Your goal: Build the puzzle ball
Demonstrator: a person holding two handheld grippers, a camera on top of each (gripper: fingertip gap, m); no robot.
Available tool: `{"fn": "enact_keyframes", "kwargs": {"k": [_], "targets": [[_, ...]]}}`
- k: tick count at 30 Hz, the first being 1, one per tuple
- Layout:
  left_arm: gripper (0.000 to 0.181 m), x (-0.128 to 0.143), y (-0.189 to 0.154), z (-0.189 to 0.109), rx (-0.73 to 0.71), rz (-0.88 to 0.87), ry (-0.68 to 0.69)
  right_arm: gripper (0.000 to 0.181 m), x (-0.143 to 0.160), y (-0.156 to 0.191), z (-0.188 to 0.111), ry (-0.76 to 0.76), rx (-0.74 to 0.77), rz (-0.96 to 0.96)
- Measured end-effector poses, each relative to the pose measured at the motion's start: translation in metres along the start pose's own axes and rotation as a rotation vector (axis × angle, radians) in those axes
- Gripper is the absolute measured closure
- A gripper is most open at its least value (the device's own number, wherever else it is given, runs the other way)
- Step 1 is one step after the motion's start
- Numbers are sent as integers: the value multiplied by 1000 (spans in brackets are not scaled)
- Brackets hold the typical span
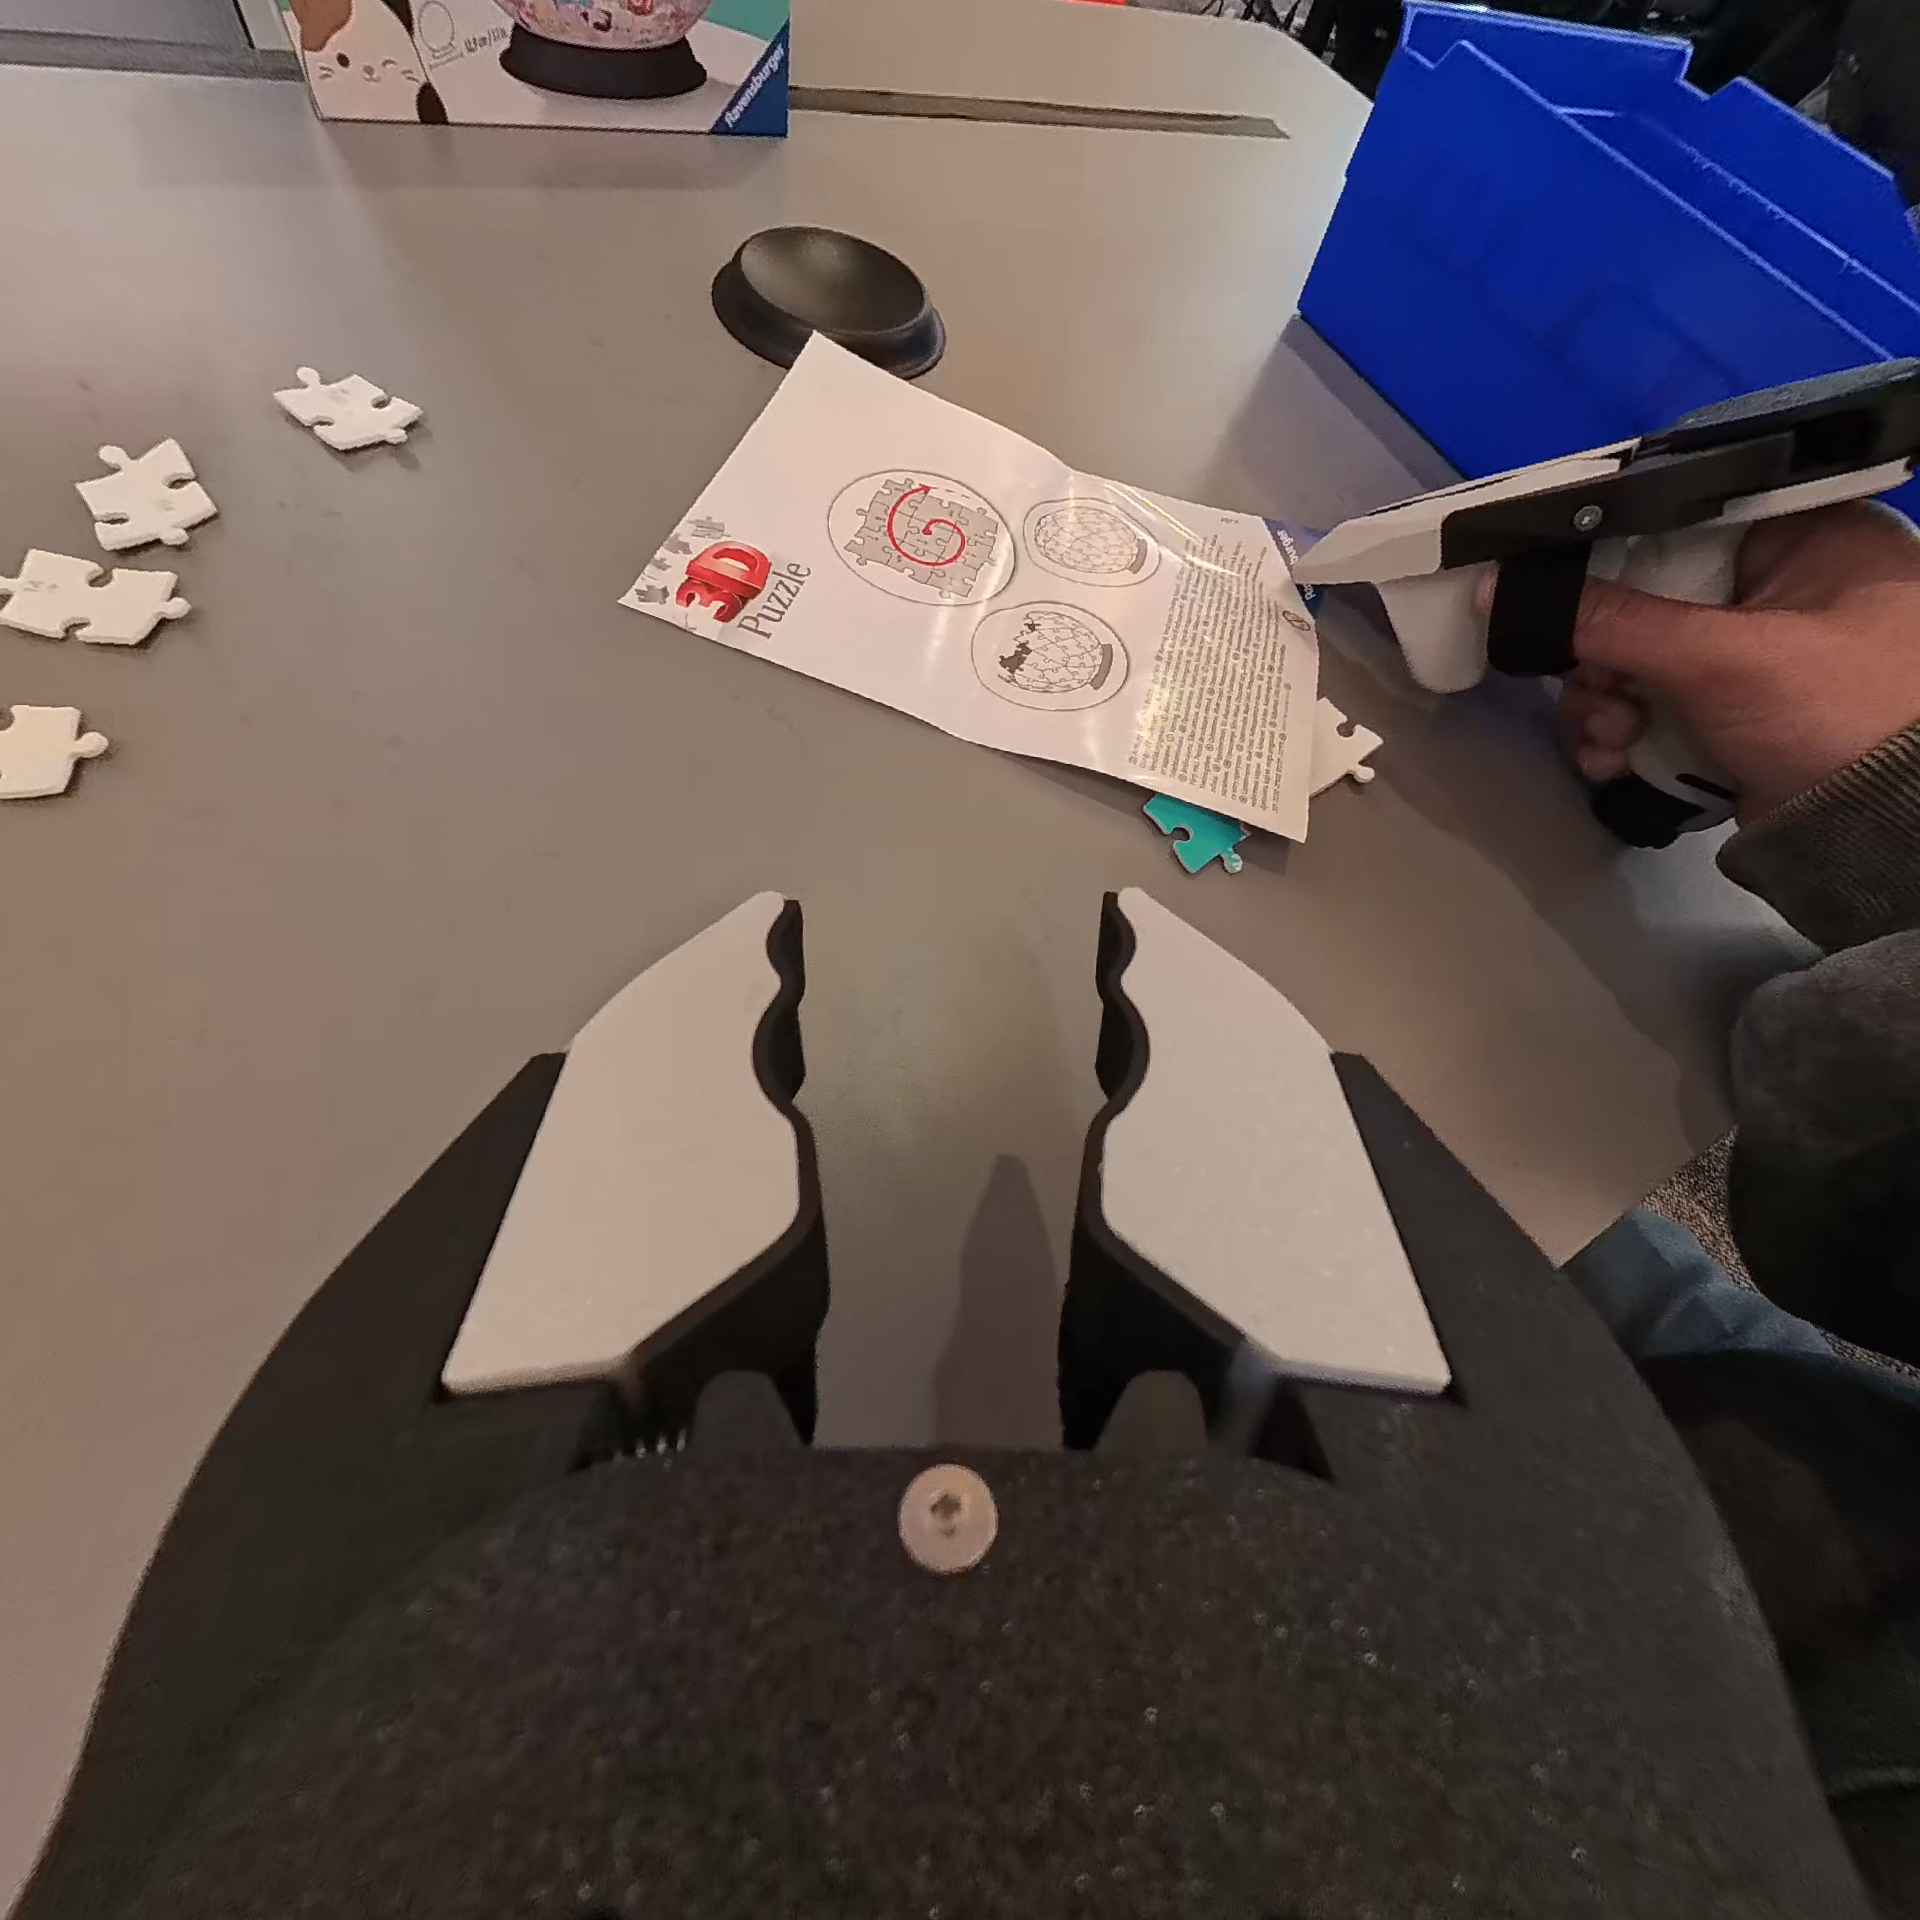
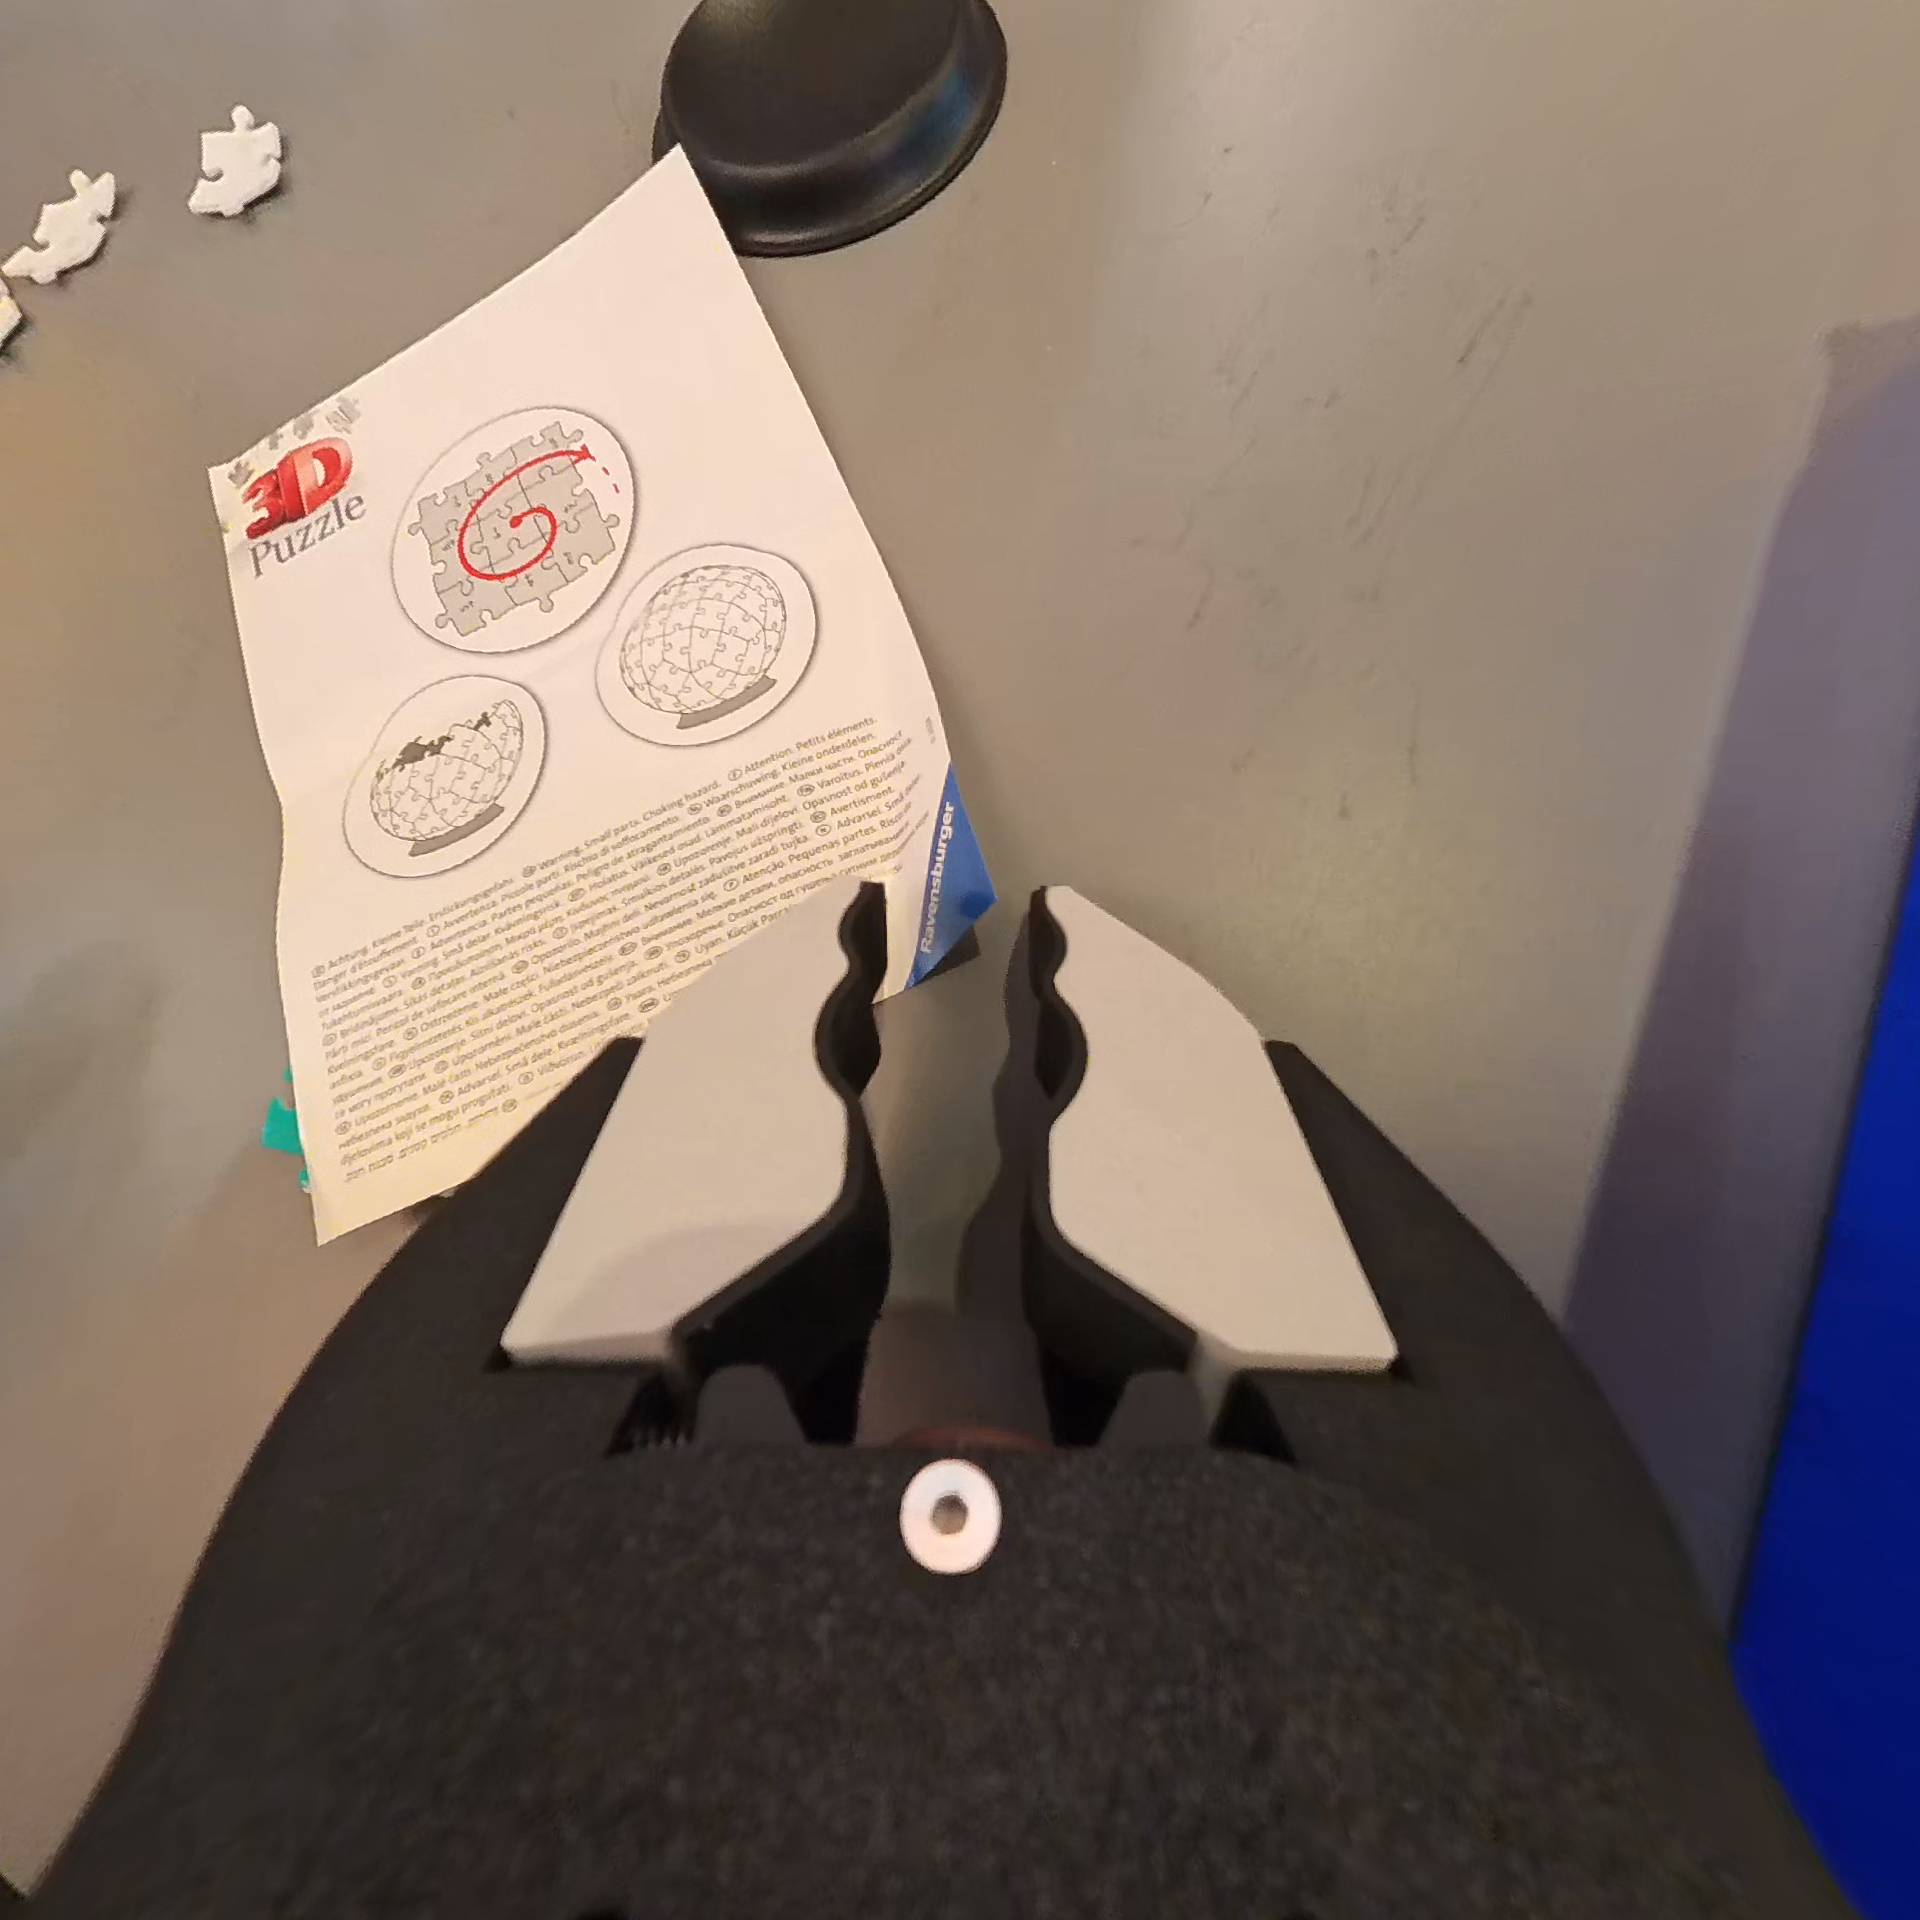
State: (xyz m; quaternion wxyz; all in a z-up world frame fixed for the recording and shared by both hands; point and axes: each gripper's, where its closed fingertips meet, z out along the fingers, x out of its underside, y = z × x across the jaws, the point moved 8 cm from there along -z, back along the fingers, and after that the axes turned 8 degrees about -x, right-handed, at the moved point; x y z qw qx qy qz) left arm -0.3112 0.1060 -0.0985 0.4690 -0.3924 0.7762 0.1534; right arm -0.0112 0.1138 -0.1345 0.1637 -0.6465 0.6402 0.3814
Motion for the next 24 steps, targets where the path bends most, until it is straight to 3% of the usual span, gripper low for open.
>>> {"fn": "enact_keyframes", "kwargs": {"k": [24], "targets": [[125,1,6,4,2,-30,21,160,0,2,1,14,14,-31]]}}
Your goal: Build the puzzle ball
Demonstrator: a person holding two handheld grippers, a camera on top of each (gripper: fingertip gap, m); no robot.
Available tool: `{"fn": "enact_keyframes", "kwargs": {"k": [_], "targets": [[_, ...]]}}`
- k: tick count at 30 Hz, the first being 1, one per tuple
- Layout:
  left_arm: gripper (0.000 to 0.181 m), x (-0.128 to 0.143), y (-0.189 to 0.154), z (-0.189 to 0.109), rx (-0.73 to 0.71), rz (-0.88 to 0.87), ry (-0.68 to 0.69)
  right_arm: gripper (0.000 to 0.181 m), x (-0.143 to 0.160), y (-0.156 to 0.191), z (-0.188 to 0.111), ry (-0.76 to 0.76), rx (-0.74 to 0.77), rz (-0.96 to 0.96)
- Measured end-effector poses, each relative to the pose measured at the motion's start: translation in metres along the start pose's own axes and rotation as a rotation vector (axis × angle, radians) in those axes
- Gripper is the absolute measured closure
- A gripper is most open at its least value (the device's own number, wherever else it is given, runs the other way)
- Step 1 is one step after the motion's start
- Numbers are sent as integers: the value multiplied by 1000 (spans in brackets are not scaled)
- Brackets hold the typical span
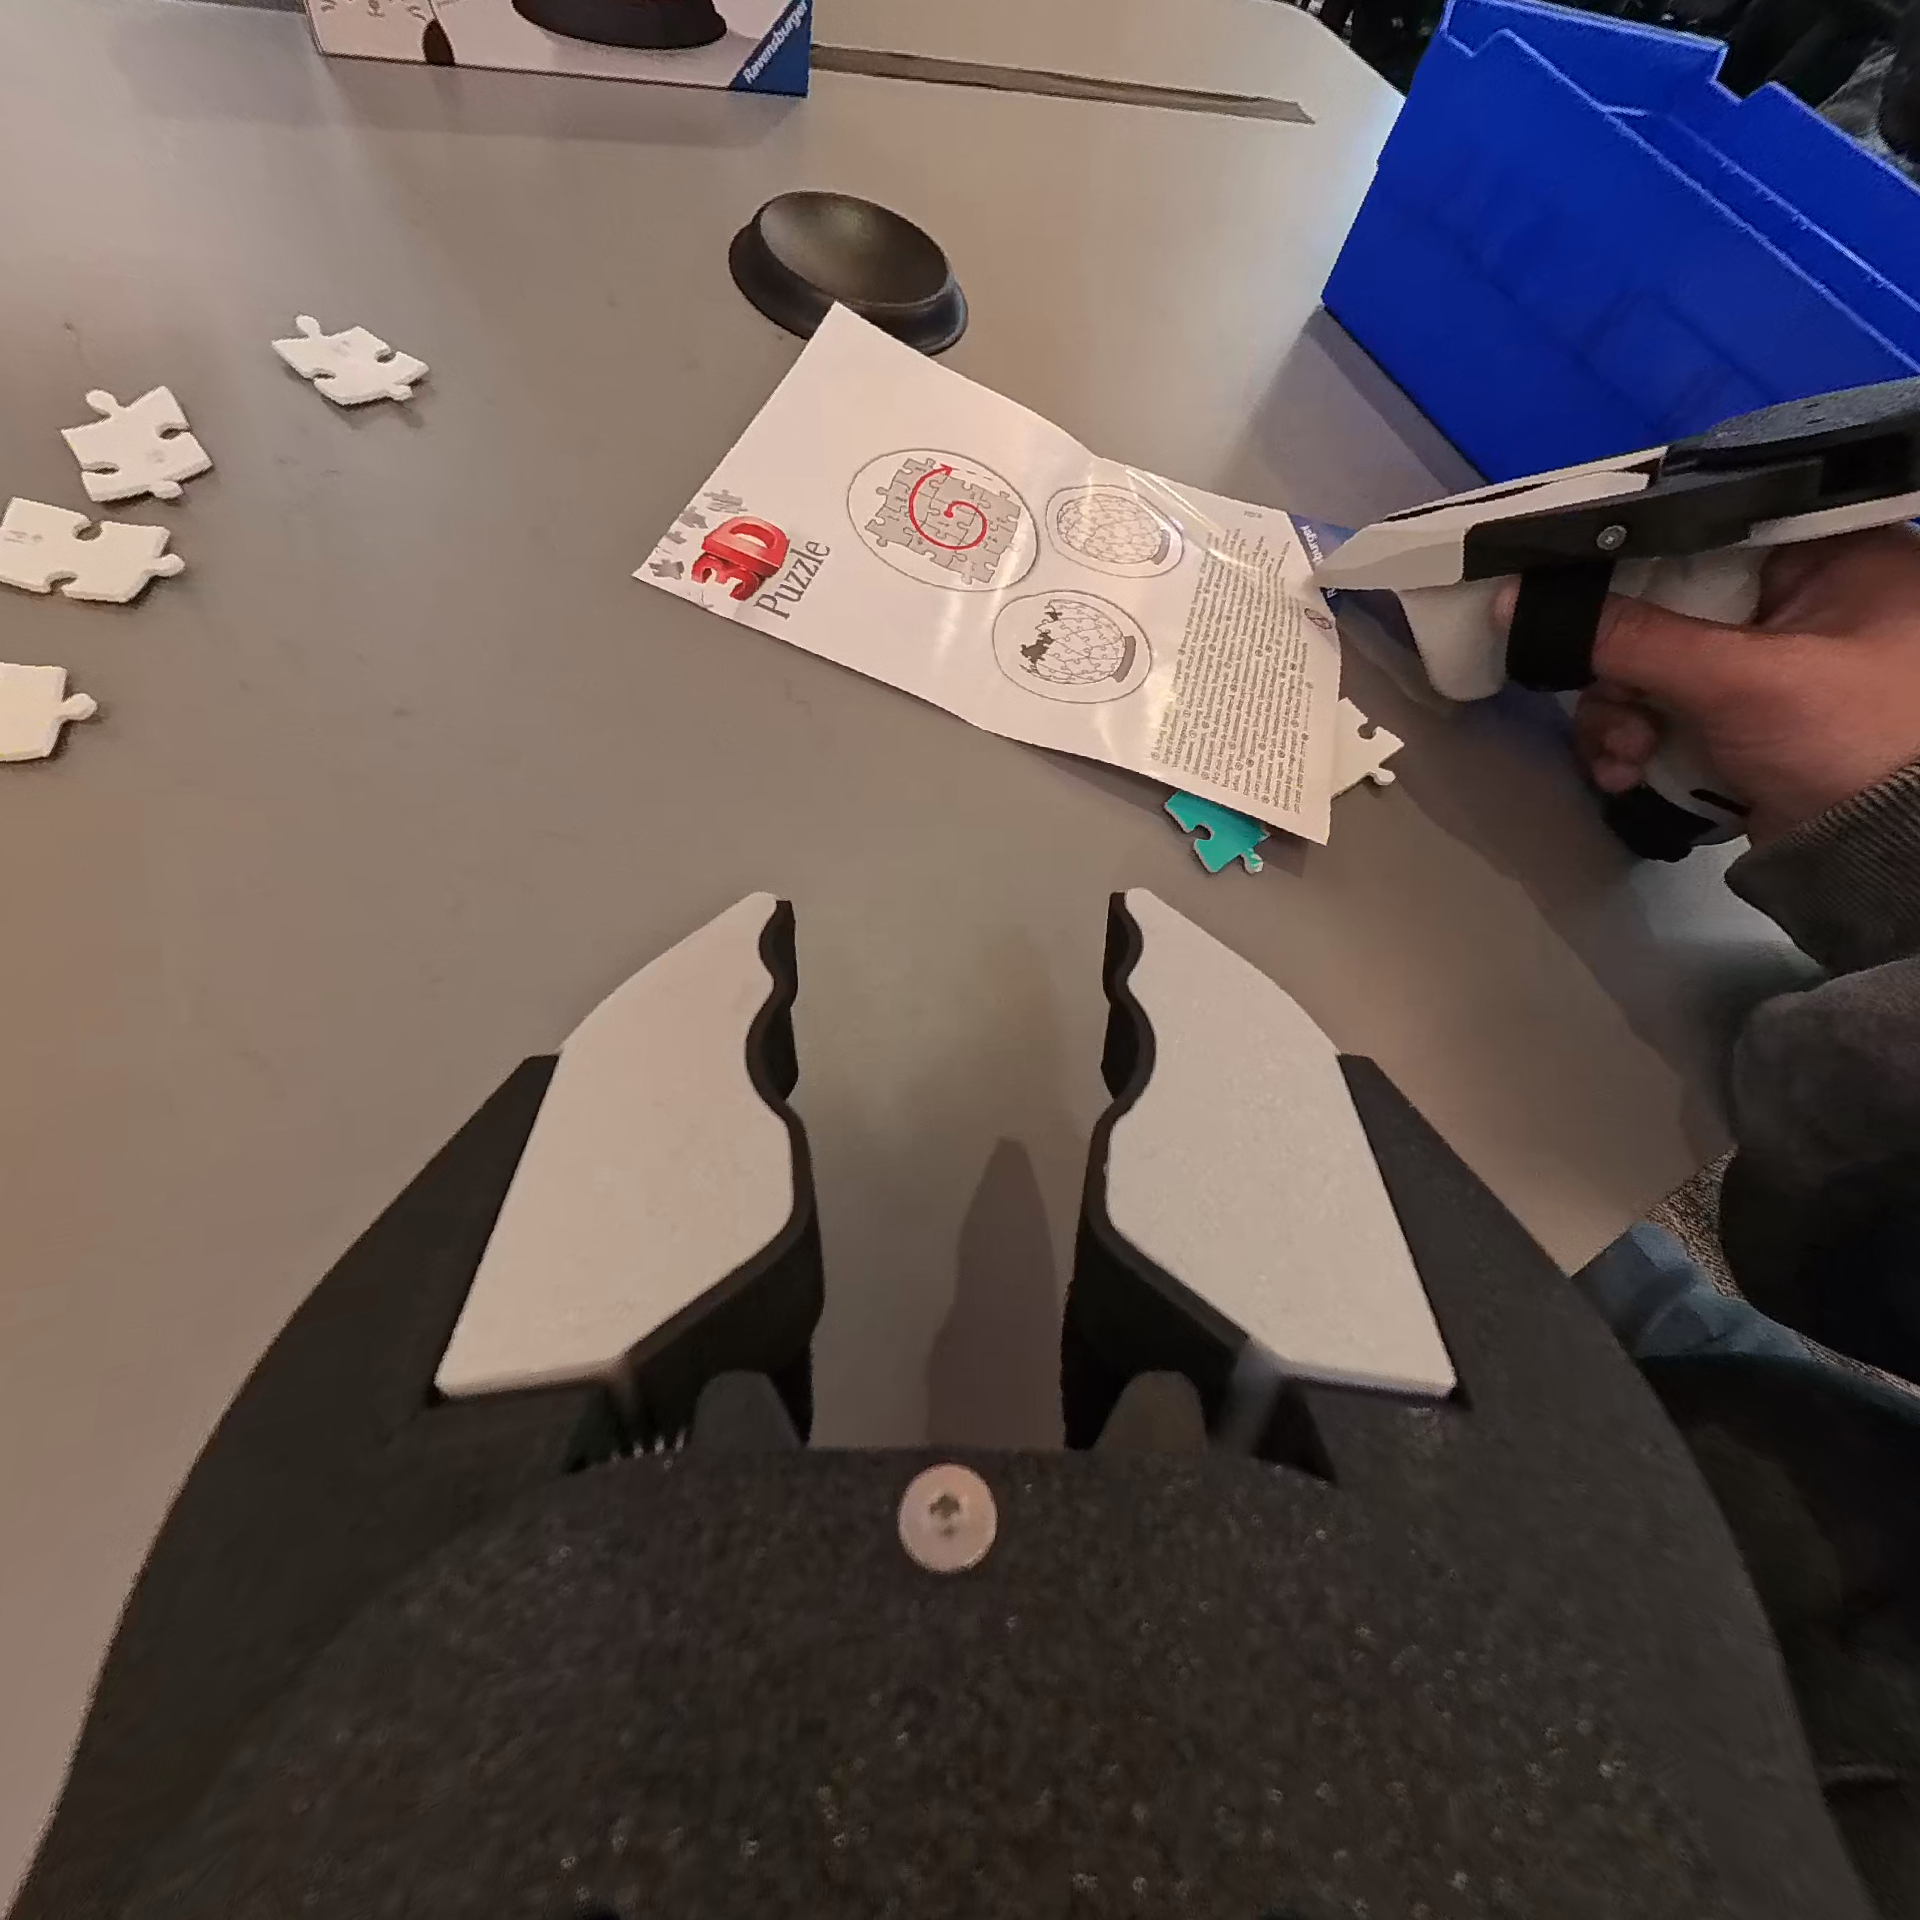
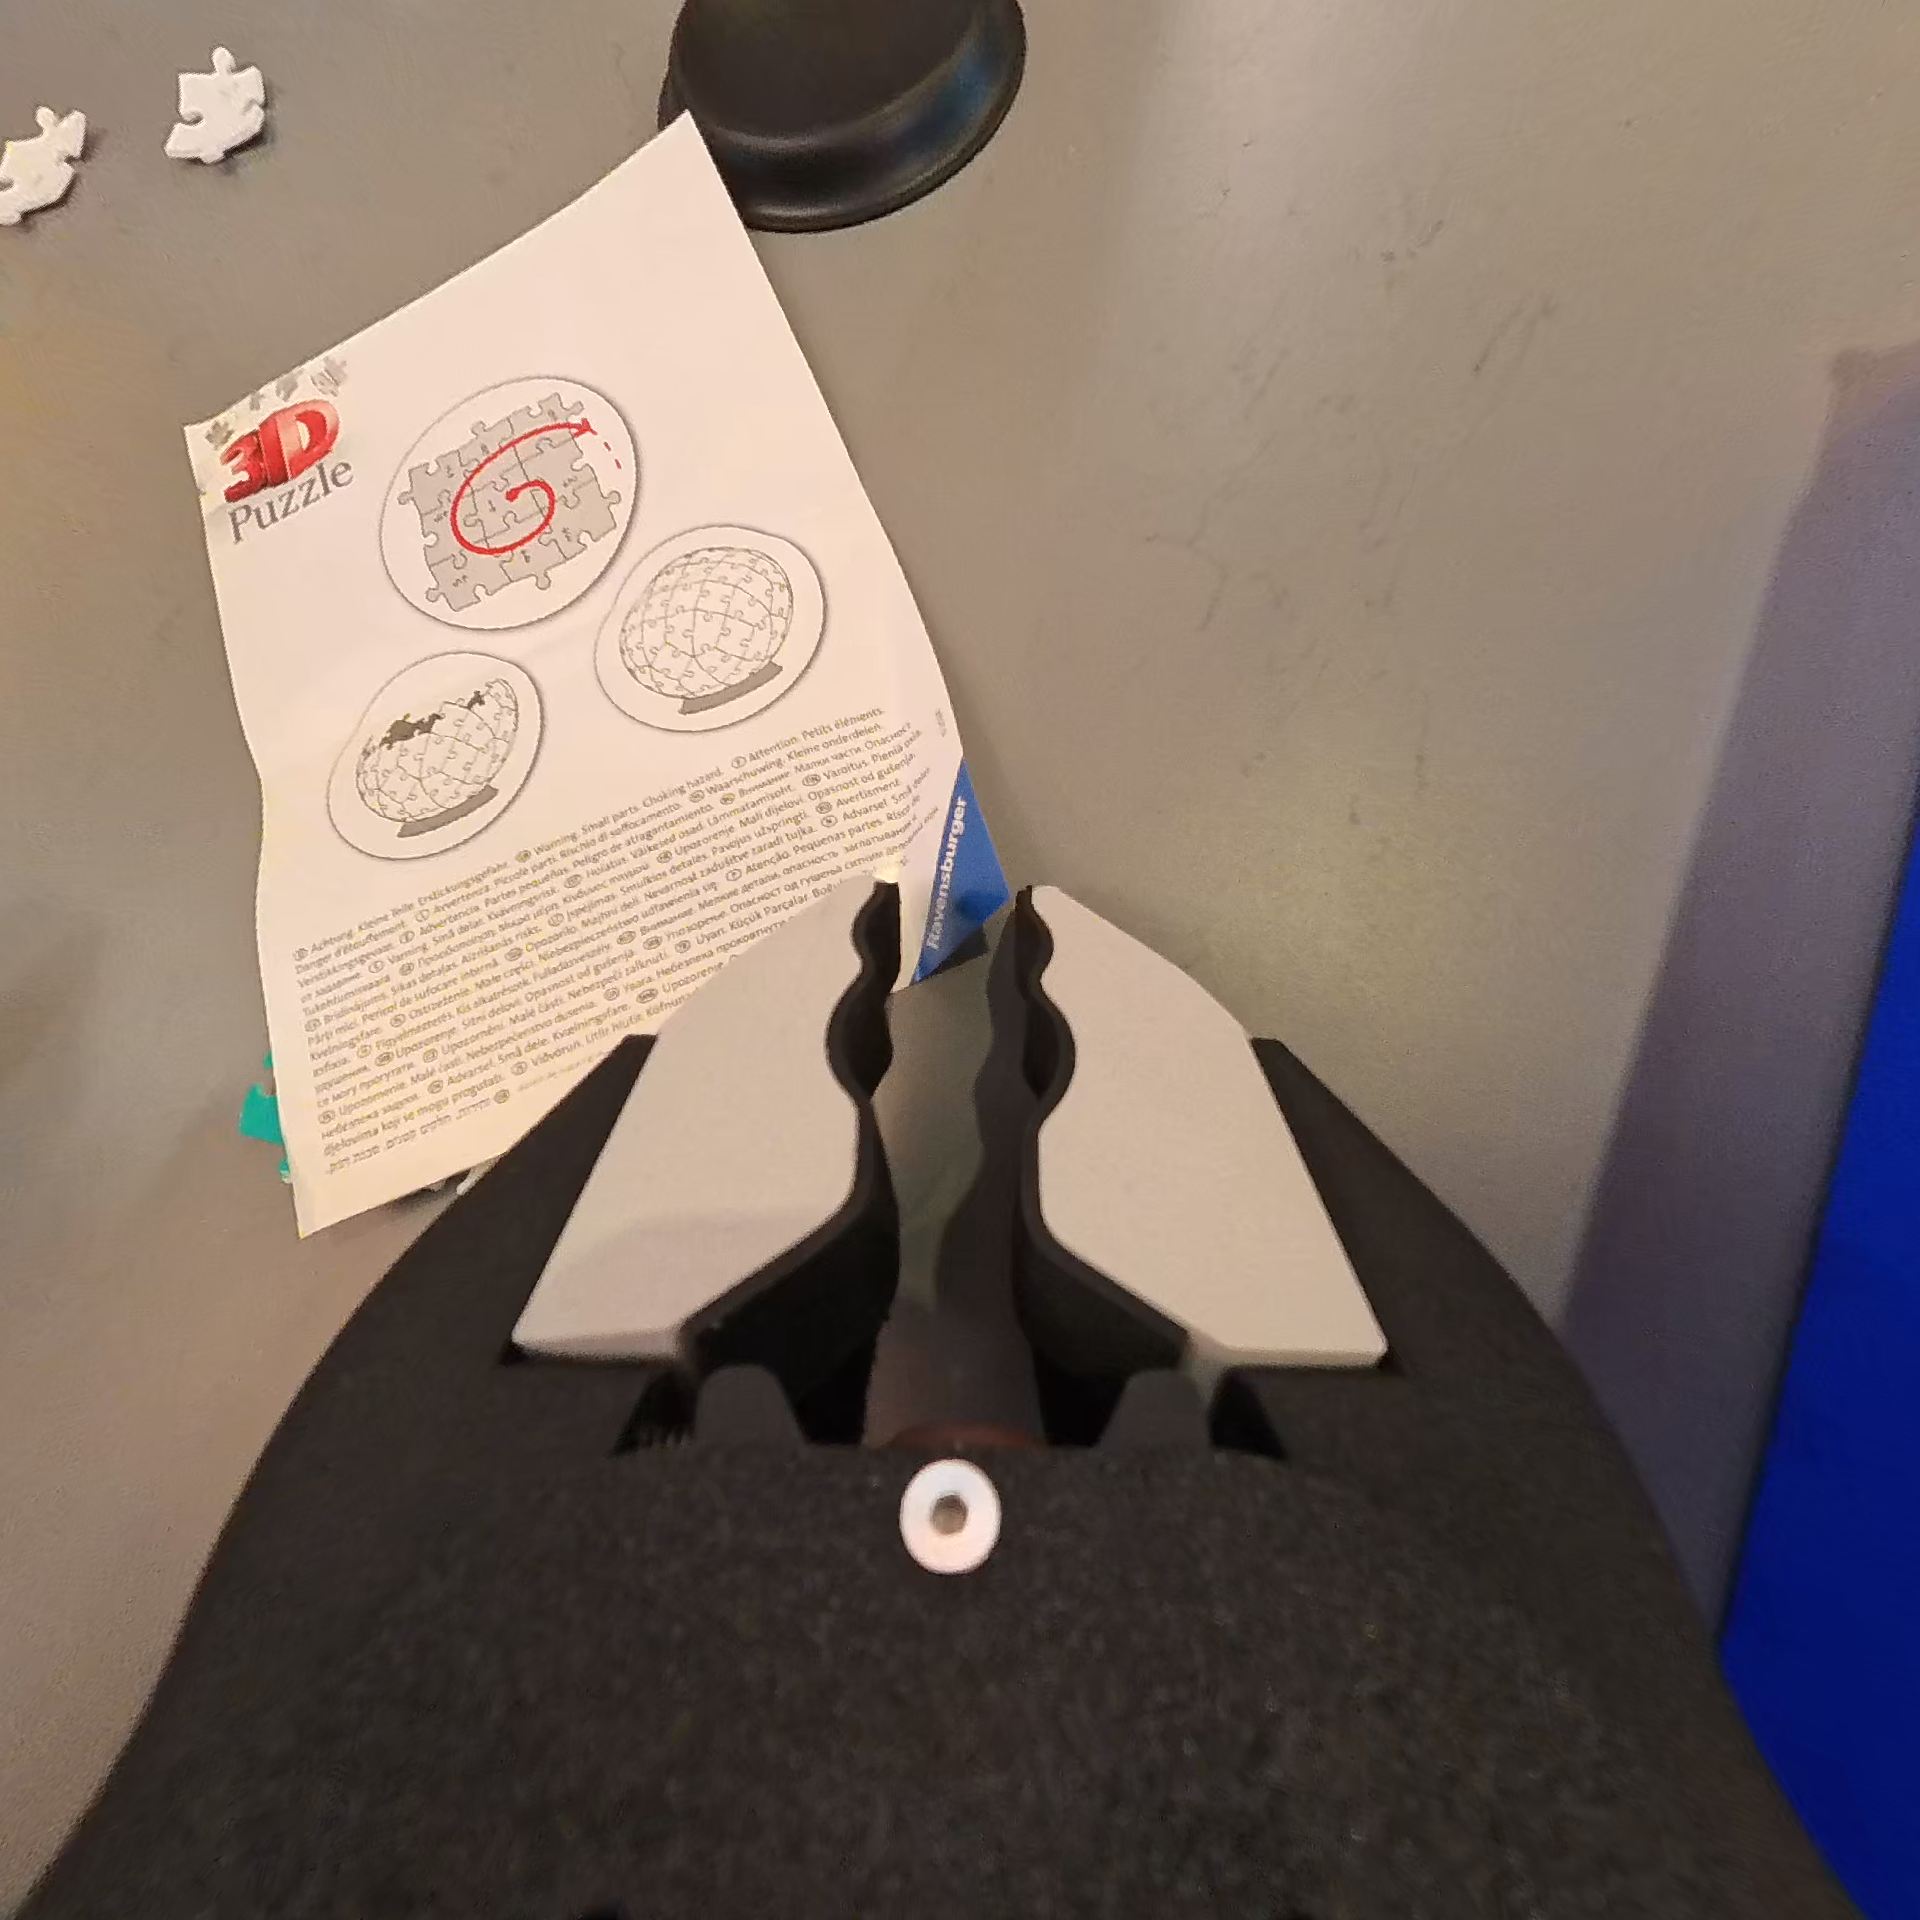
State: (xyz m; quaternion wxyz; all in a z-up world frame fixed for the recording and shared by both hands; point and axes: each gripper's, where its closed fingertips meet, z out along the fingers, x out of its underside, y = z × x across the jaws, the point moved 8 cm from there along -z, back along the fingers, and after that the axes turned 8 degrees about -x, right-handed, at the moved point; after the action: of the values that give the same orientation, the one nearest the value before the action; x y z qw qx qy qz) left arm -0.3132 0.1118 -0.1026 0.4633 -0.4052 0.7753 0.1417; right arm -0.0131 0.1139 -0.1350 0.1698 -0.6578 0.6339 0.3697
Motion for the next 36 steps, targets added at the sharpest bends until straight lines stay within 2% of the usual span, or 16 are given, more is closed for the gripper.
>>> {"fn": "enact_keyframes", "kwargs": {"k": [4,7,10,12,14,19,22,24,26,29,32,36], "targets": [[125,1,-1,1,1,5,4,164,-1,0,0,0,-10,7],[125,1,-2,1,0,10,3,181,-3,1,0,-3,-37,1],[125,0,-2,1,-2,10,2,181,-17,1,-4,-28,-29,3],[126,0,-2,1,-2,10,2,181,-43,0,-17,-73,-9,-5],[126,-1,-2,-1,-2,14,-5,181,-81,0,-40,-158,38,-32],[126,-5,0,-6,-7,27,-26,181,-178,16,-126,-415,278,-197],[126,-5,4,-7,-13,30,-27,181,-199,44,-157,-507,465,-383],[126,-5,6,-7,-11,24,-25,181,-191,61,-144,-444,512,-487],[126,-6,8,-8,-10,19,-27,181,-171,64,-106,-293,523,-560],[126,-6,9,-7,-5,16,-23,181,-133,45,-35,5,560,-663],[126,-5,7,-7,3,17,-18,181,-107,25,21,200,505,-684],[126,-7,7,-9,-4,28,-26,181,-93,16,56,335,414,-715]]}}
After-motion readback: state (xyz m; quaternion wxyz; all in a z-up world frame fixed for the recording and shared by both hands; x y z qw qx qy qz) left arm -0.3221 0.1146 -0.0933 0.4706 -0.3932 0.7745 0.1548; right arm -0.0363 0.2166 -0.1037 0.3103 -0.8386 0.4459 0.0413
